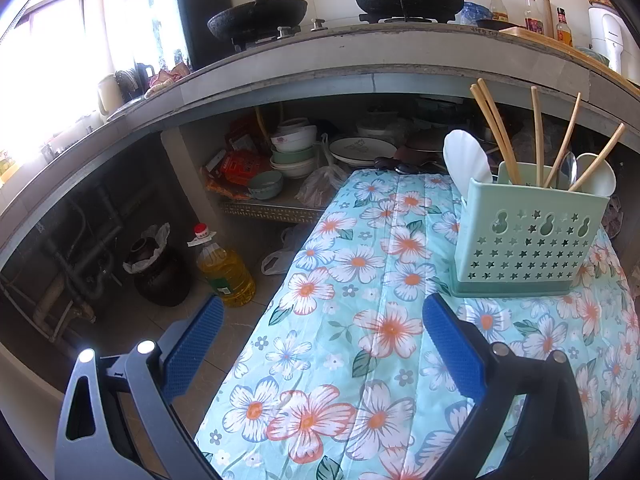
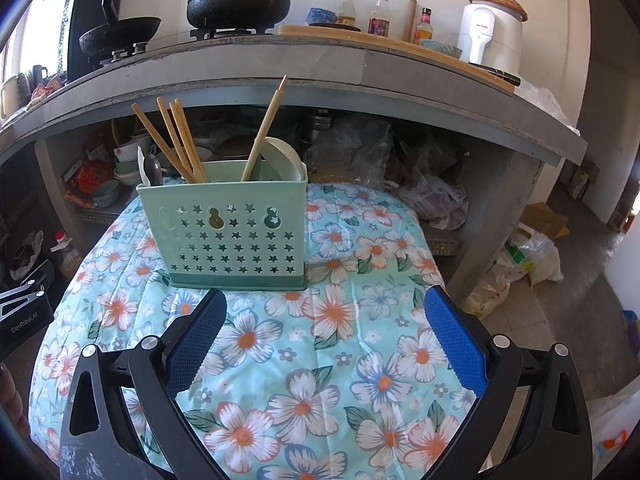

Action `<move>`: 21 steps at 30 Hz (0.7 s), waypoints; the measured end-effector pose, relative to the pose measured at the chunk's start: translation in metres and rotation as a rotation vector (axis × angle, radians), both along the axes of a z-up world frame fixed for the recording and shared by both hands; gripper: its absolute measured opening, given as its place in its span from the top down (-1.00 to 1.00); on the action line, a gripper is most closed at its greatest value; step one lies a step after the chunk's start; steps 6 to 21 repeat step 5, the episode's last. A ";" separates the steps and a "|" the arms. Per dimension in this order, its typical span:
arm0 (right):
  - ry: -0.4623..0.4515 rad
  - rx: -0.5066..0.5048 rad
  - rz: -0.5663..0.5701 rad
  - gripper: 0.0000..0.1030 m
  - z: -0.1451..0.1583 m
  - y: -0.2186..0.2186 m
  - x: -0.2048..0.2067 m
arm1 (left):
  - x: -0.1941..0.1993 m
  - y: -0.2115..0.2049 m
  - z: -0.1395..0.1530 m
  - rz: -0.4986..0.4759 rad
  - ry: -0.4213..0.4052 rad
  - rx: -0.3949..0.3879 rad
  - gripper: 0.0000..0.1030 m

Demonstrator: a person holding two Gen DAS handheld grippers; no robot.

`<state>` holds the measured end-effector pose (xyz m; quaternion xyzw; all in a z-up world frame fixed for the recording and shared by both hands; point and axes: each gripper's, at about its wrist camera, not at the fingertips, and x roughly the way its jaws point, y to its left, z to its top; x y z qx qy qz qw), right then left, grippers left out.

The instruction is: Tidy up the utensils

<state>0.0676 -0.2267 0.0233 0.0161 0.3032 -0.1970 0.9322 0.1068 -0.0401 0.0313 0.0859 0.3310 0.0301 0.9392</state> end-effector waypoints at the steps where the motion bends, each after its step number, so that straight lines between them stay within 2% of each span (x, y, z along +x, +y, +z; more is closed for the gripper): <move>1: 0.000 -0.001 0.000 -0.85 0.000 0.000 0.000 | 0.000 0.000 0.000 0.001 -0.002 0.001 -0.90; 21: -0.001 0.000 0.000 -0.85 0.000 0.000 0.000 | 0.000 0.000 0.000 0.000 0.000 -0.001 -0.90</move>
